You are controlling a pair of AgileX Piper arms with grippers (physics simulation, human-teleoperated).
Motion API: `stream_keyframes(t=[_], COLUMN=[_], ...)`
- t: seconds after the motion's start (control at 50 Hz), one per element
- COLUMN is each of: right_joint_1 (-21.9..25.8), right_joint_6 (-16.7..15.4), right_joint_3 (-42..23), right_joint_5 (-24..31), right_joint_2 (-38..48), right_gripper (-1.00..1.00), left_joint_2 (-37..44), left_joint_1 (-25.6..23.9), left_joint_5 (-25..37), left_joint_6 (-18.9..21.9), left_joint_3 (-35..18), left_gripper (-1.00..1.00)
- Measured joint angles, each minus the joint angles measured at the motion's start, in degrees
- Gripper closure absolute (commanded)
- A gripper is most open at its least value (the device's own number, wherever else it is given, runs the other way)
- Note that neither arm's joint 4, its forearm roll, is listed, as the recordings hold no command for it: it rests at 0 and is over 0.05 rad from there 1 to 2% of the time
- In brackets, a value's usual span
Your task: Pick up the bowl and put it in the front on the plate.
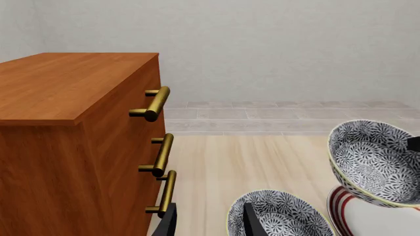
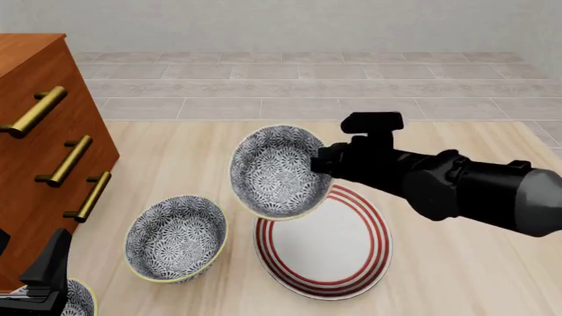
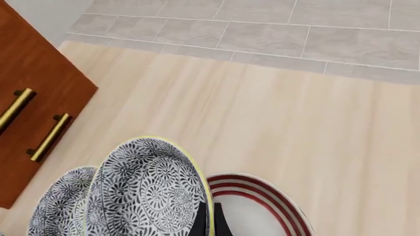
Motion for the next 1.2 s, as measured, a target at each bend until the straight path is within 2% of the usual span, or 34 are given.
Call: stream_keyframes(t=[0.6,1.2], right_joint_1=[-3.3,-3.5], right_joint_6=[2.5,4.5], right_joint_3=[8.4,15.4], right_joint_5=[-6.6,-10.4], right_joint_2=[-1.6,-3.6], right_gripper=[1.00,1.00], left_joint_2=[0.0,0.0], left_joint_1=[0.0,0.0], left_joint_5=[0.0,0.0], left_joint_6=[0.0,0.0], left_joint_3=[0.0,0.0], left_gripper=[-1.00,-1.00])
